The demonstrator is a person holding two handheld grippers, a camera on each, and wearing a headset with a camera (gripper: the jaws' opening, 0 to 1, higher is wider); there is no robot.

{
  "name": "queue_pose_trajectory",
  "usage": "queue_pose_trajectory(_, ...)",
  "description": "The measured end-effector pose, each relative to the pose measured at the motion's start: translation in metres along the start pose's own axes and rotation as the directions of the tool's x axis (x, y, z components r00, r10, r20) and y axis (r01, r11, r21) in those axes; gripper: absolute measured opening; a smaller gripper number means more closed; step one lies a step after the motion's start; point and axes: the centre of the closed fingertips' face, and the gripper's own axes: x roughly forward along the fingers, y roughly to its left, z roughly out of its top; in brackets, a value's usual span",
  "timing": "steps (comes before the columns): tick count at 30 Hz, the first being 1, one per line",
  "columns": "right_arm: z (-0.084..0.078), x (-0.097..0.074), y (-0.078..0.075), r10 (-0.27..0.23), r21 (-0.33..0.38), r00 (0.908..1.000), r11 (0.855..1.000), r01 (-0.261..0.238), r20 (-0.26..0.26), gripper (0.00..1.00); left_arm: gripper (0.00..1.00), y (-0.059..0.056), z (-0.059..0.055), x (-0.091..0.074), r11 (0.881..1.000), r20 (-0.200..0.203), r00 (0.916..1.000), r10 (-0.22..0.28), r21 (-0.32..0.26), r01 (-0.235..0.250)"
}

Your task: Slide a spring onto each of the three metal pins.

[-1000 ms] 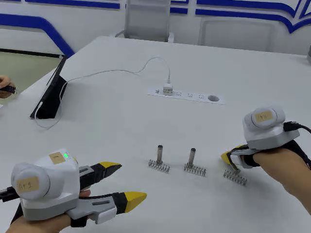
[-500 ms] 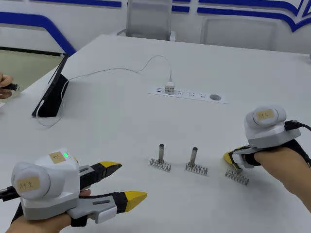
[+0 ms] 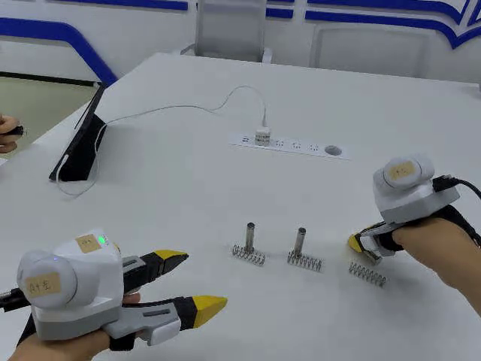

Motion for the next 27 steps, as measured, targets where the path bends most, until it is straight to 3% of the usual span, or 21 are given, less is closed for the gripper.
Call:
queue_pose_trajectory(5, 0.0003, 0.0013, -0.0006, 0.015, 0.001, 0.9986, 1.0, -0.015, -0.051, 0.1, 0.57, 0.0011, 0.0006, -0.0009, 1.0, 0.002, 1.0, 0.004, -0.002, -0.004)
queue_pose_trajectory(12, -0.0009, 0.0033, -0.0011, 0.046, 0.041, 0.9897, 0.998, -0.04, -0.136, 0.1, 0.57, 0.0006, 0.0007, -0.001, 1.0, 0.002, 1.0, 0.005, -0.002, -0.005)
queue_pose_trajectory(18, -0.0016, 0.0038, 0.002, 0.024, -0.003, 0.9783, 1.0, -0.026, -0.206, 0.1, 0.57, 0.0011, 0.0031, -0.0018, 1.0, 0.006, 1.0, 0.007, -0.001, -0.007)
queue_pose_trajectory(22, -0.0027, 0.0028, 0.0021, 0.024, 0.011, 0.9732, 1.0, -0.022, -0.229, 0.09, 0.56, 0.0017, 0.0039, -0.003, 1.0, 0.008, 0.9999, 0.01, 0.0, -0.01)
queue_pose_trajectory(27, -0.0043, 0.0007, 0.0032, 0.007, 0.04, 0.9749, 0.999, 0.002, -0.223, 0.09, 0.56, 0.0007, 0.0046, -0.0041, 1.0, 0.01, 0.9999, 0.011, 0.002, -0.011)
